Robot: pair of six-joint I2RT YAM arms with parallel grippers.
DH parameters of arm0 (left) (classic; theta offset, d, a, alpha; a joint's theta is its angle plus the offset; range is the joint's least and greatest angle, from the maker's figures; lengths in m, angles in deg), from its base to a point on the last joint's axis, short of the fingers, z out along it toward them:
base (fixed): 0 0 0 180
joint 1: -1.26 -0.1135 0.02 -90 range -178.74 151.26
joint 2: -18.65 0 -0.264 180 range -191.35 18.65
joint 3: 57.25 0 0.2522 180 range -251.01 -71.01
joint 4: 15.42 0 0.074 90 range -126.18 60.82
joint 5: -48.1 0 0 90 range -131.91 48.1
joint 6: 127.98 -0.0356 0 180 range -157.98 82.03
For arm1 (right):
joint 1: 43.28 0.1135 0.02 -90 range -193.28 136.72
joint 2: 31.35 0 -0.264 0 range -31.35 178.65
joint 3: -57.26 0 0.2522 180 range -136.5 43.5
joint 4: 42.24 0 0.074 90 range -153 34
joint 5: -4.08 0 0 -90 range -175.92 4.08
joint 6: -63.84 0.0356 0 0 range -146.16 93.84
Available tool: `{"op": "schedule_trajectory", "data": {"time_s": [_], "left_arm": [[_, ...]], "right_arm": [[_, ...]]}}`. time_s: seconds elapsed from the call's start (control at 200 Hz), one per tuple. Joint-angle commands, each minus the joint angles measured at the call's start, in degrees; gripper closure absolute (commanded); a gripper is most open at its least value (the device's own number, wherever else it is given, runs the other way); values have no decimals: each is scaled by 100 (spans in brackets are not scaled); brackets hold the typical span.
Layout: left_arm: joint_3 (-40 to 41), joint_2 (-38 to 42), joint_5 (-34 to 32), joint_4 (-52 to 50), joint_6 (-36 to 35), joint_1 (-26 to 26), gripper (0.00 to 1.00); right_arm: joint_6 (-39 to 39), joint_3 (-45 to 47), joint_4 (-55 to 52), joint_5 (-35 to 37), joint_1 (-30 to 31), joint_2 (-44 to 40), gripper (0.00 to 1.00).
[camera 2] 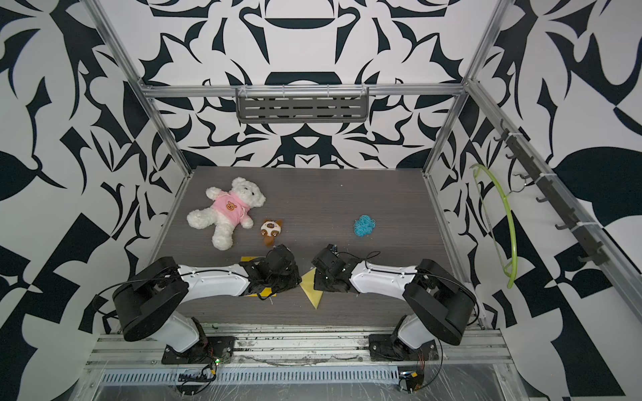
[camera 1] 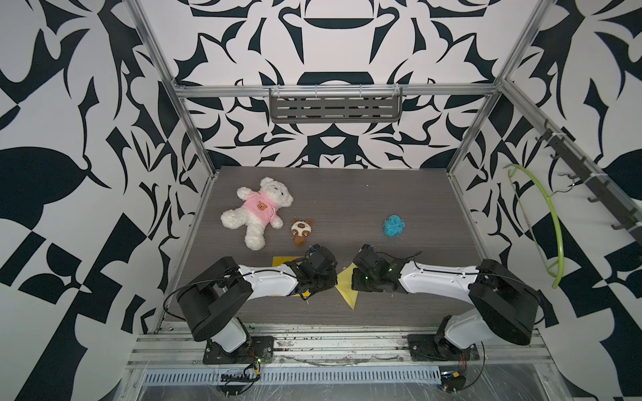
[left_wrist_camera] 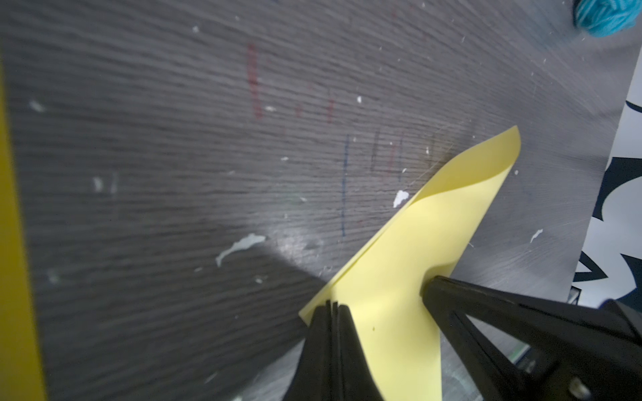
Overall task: Fold the square paper diagonally
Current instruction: Fold the paper at the center of the board.
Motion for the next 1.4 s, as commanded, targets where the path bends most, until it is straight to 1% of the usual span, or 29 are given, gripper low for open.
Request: {"op": "schedule_trajectory", "data": {"time_s": [0.0,0.56,0.77,0.895,1.01,1.07,1.225,1.395], "left_arm": [[131,-146,-276,-905,-106,-17,100],[127,-157,-285,-907,-93,-17,100],[109,-152,-273,-911,-102,-8,100],[86,-148,-273,-923,-107,5,100],[47,-153,-259,-932,-111,27,100],[21,-161,-258,-938,-111,36,100],[-26,-176,-241,-974,-128,36,100],[-46,-174,-240,-984,-128,45,100]], "right_arm": [[63,192,-560,314,-66,-57,98],[111,373,-657,444,-78,-6,98],[101,298,-847,645,-86,-342,98],[-92,122,-1030,802,-92,-655,97],[-397,-121,-1062,808,-139,-870,96],[-537,-224,-963,643,-277,-920,96],[-699,-223,-131,-253,-687,-876,96],[-836,-377,223,-702,-722,-480,97]]}}
